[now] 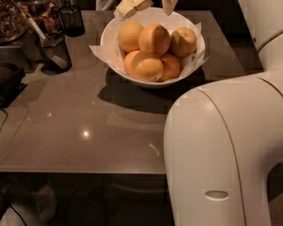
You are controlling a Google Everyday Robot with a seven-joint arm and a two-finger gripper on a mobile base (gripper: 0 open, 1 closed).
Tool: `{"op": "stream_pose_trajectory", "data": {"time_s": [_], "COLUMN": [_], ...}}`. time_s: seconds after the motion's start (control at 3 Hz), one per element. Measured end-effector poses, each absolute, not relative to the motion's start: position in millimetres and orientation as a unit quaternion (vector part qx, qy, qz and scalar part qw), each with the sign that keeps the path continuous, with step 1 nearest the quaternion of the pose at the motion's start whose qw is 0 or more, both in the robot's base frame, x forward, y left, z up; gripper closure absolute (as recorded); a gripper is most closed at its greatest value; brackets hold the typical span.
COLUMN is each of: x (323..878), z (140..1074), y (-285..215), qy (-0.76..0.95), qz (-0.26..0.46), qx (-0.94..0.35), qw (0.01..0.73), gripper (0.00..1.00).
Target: Pick orange from white bowl
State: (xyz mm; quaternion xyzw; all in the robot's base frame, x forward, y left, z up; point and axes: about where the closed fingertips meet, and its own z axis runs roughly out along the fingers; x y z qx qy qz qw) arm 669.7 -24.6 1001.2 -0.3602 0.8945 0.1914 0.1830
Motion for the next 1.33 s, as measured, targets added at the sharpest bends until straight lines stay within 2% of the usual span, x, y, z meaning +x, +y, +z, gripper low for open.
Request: {"op": "stream_pose_trajectory", "data": {"time_s": [0.33,0.67,1.33], "x": [664.8,662.4,660.8], "z": [999.5,998.8,997.5], "y": [-26.1,-30.5,-46.4], "qy": [0.895,0.898,0.905], "qz": [0.191,0.186,0.177], "qx": [-0.362,-0.360,-0.346], "qw": [0.176,0.172,0.170], "gripper": [0.00,0.06,0.10]}}
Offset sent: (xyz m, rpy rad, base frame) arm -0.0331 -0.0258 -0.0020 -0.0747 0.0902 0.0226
